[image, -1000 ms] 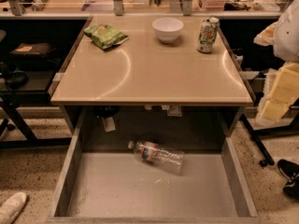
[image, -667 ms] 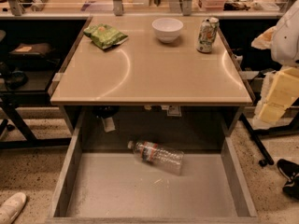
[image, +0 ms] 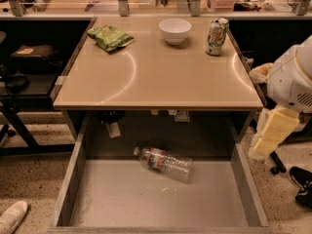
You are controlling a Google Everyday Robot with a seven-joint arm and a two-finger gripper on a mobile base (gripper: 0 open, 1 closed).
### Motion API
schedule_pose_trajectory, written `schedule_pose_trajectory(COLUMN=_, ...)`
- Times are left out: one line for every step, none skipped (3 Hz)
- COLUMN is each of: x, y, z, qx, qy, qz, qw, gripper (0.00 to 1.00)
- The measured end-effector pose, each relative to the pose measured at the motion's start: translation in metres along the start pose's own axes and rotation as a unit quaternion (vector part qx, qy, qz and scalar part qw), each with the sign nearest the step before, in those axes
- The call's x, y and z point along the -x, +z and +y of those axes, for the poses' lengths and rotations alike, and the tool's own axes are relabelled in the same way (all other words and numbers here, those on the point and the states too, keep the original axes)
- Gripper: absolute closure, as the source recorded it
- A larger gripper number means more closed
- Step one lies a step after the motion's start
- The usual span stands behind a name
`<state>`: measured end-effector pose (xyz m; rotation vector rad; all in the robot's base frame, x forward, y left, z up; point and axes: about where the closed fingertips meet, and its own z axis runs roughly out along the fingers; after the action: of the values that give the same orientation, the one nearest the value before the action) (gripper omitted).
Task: Pick water bottle from top drawer and place on counter
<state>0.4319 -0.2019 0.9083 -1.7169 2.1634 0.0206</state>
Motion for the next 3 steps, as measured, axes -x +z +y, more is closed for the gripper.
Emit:
schedule_pose_trajectory(x=-0.010, y=0.054, z=0.010, qx=0.012, qy=0.004, qz=-0.007, qw=0.9999, gripper=0.00)
schedule_pose_trajectory(x=-0.010, y=0.054, z=0.010, qx=0.012, qy=0.004, qz=-0.007, qw=0.9999, gripper=0.00)
schedule_pose_trajectory(x=0.001, y=0.071, z=0.020, qx=0.028, qy=0.006, qz=-0.041, qw=0.9987, gripper=0.00)
